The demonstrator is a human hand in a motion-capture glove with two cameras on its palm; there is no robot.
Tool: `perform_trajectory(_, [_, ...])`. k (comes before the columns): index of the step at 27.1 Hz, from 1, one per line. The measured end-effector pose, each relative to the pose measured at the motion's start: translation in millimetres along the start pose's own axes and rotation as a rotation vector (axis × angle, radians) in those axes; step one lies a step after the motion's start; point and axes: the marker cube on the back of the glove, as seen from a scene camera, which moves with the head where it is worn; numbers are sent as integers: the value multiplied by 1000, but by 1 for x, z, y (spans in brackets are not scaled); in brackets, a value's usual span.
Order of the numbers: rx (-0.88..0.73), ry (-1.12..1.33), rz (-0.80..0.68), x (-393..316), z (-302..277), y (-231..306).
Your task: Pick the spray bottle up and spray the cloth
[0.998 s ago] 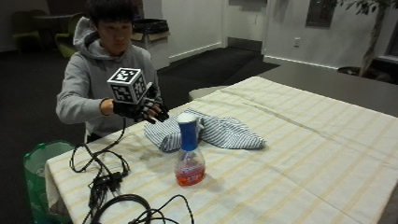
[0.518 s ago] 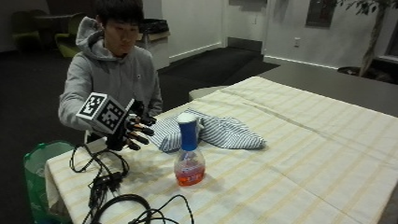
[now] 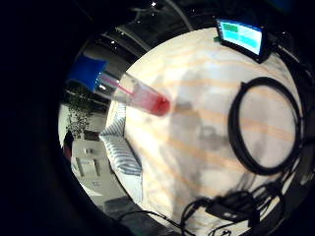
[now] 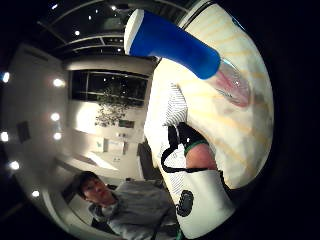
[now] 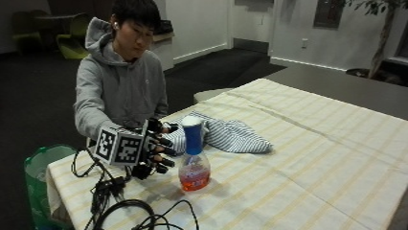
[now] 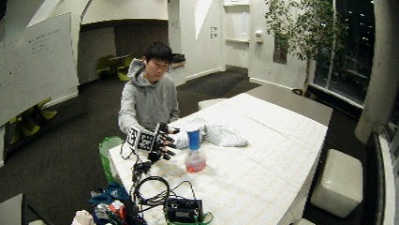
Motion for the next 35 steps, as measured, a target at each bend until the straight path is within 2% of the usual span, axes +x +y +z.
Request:
perform_trajectory(11, [-90, -184, -8, -8, 45, -51])
perform_trajectory(18, [-108, -365, -19, -20, 54, -72])
perform_trajectory(35, [-136, -126, -2, -62, 93, -96])
